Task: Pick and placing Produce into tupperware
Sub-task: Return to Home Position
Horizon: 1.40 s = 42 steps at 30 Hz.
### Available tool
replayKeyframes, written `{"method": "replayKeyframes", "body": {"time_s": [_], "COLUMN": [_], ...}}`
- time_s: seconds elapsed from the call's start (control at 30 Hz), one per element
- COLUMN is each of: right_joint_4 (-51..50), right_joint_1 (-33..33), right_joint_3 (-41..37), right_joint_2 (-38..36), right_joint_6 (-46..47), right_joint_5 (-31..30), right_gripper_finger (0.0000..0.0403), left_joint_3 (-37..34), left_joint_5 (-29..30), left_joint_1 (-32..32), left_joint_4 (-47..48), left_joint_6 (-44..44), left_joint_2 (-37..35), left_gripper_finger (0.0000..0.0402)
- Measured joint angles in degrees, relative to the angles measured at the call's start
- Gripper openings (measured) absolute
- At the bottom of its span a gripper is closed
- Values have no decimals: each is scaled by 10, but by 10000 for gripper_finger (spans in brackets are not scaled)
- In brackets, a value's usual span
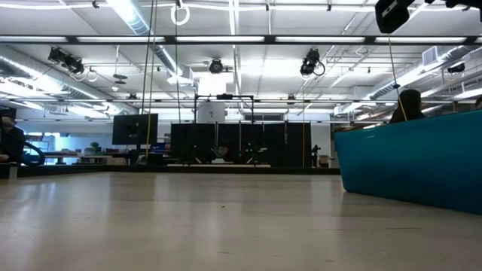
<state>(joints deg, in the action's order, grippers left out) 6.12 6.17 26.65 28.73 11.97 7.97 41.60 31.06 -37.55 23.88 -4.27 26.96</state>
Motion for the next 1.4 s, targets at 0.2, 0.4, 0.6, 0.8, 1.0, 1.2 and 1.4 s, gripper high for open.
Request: {"method": "replayKeyframes", "body": {"time_s": [0.2, 0.4, 0.6, 0.8, 1.0, 1.2, 1.4], "right_joint_4": [-4, -34, -111, -122, -128, -100, -90], "right_joint_1": [0, -1, -24, -55, -71, -88, -102], "right_joint_3": [0, 0, 0, 0, 0, 0, 0], "right_joint_2": [-4, -42, -99, -125, -123, -123, -123], "right_joint_6": [-32, -65, -69, -91, -125, -167, -181], "right_joint_5": [0, 1, -23, -15, -13, -7, 30], "right_gripper_finger": [80, 80, 80, 80, 80, 80, 80], "left_joint_3": [-12, -11, -11, -11, -13, -78, -162], "left_joint_5": [0, 2, 2, 2, 2, -1, -148], "left_joint_1": [31, 75, 116, 154, 210, 270, 291], "left_joint_4": [-12, -36, -87, -174, -176, -196, -199], "left_joint_6": [13, -49, -128, -148, -114, -53, 69], "left_joint_2": [-1, -4, -3, -4, -4, -8, -8], "left_gripper_finger": [96, 96, 96, 96, 96, 96, 96]}}
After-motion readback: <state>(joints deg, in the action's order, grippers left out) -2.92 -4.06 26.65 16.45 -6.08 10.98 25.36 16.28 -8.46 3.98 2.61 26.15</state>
